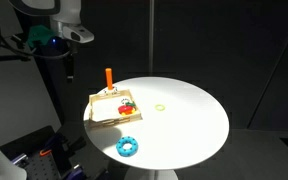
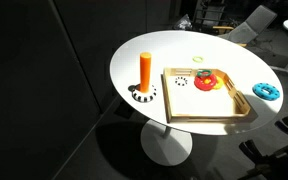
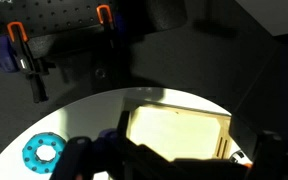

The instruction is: Remove the red ring from the box

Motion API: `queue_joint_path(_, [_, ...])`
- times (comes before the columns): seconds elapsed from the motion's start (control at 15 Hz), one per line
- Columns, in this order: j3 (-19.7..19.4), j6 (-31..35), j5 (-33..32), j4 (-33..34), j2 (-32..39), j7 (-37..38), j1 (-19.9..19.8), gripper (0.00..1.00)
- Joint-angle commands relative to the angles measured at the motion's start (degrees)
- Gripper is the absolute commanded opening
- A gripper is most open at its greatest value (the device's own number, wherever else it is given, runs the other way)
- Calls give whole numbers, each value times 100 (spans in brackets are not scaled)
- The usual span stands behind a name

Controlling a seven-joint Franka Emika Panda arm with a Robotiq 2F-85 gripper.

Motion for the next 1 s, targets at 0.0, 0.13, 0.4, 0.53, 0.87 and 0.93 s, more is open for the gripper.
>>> queue_joint_path(0.0, [77, -23, 40, 10, 0, -41, -89, 100])
queue_joint_path(0.13, [77, -23, 40, 10, 0, -41, -89, 100])
queue_joint_path(0.4, [86, 58, -64, 78, 63, -42, -152, 100])
queue_joint_path(0.53, [101, 219, -185, 159, 170, -39, -240, 100])
queue_joint_path(0.87, [141, 1058, -579, 377, 687, 29, -438, 100])
queue_joint_path(0.93, [148, 1274, -667, 435, 841, 45, -472, 100])
